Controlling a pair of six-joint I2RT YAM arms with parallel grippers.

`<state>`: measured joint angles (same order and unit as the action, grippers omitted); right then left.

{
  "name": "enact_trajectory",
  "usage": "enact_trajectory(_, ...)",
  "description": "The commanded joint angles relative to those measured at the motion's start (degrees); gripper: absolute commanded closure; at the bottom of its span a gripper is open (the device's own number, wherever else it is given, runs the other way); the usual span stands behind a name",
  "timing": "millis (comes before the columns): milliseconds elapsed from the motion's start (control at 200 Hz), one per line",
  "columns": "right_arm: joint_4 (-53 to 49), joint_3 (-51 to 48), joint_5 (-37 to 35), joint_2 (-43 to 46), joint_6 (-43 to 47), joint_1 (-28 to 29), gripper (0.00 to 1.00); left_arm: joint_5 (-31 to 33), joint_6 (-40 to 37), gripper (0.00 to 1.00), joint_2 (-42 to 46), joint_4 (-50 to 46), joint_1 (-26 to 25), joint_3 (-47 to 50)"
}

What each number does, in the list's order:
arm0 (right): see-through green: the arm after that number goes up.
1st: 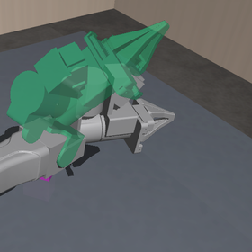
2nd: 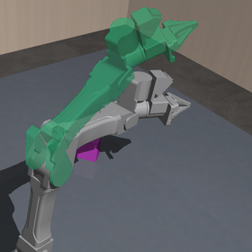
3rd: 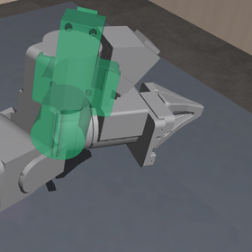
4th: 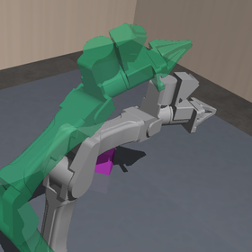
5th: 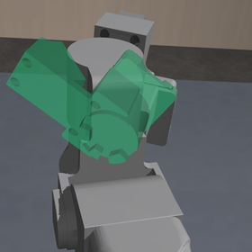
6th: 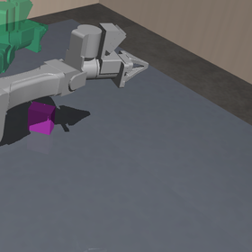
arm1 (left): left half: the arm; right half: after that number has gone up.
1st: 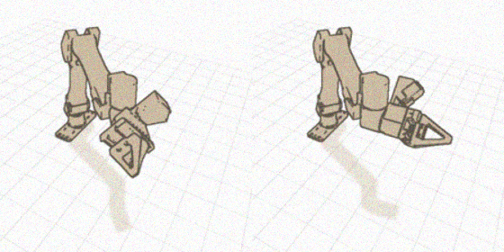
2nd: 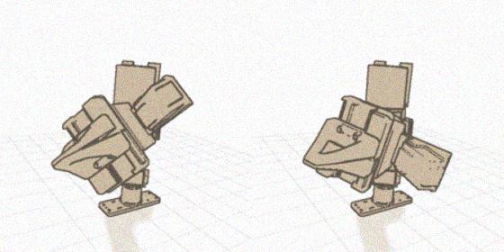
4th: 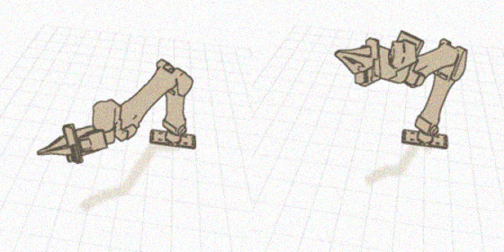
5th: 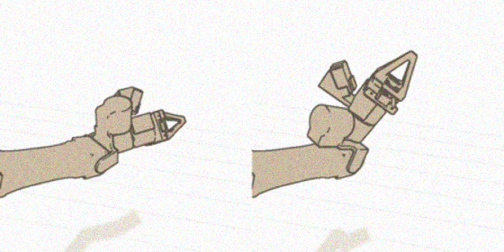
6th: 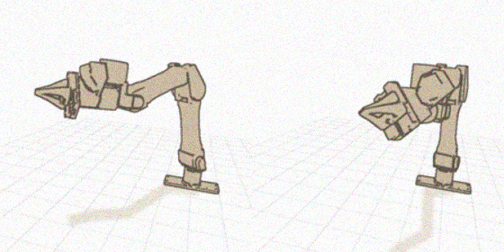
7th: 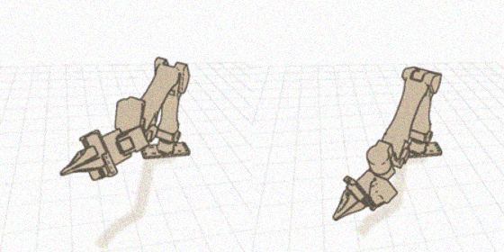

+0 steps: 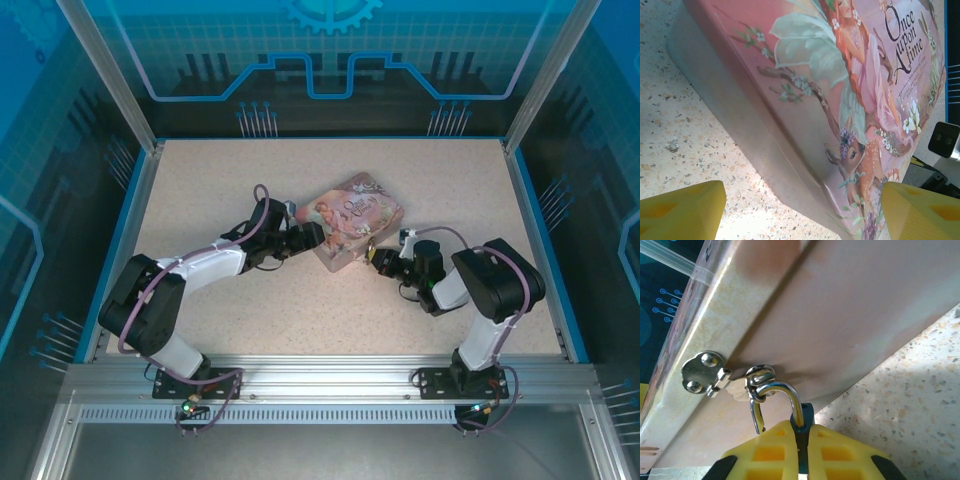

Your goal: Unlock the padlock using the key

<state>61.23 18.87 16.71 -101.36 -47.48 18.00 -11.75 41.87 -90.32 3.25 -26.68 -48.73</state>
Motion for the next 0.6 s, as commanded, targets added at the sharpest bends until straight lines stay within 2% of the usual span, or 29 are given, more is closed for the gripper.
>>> enact_trajectory(0,-7.0,-1.1,-2.5,1.3,0.7,-0.2,0.95,0.6,-0.9,0.18,-1.4,-0.6,0.2,-1.4)
enact_trajectory(175,-10.7,0.5,-3.4,3.6,-0.9,-1.4,0.97,1.3,-1.4,0.18,-2.4,-1.1,-0.1,-1.0)
enact_trajectory(290,-16.2,1.1,-7.2,7.2,-1.5,-1.4,0.97,1.6,-1.4,0.18,-2.2,-1.0,-0.3,-0.6)
enact_trajectory(435,-22.6,3.0,-7.7,11.0,0.7,-1.4,0.98,3.3,-2.4,0.18,3.2,-1.8,-1.1,-0.9)
enact_trajectory(590,-21.7,2.4,-7.4,10.4,0.5,-0.6,0.98,2.2,-3.6,0.18,6.5,-3.6,-2.0,-5.3)
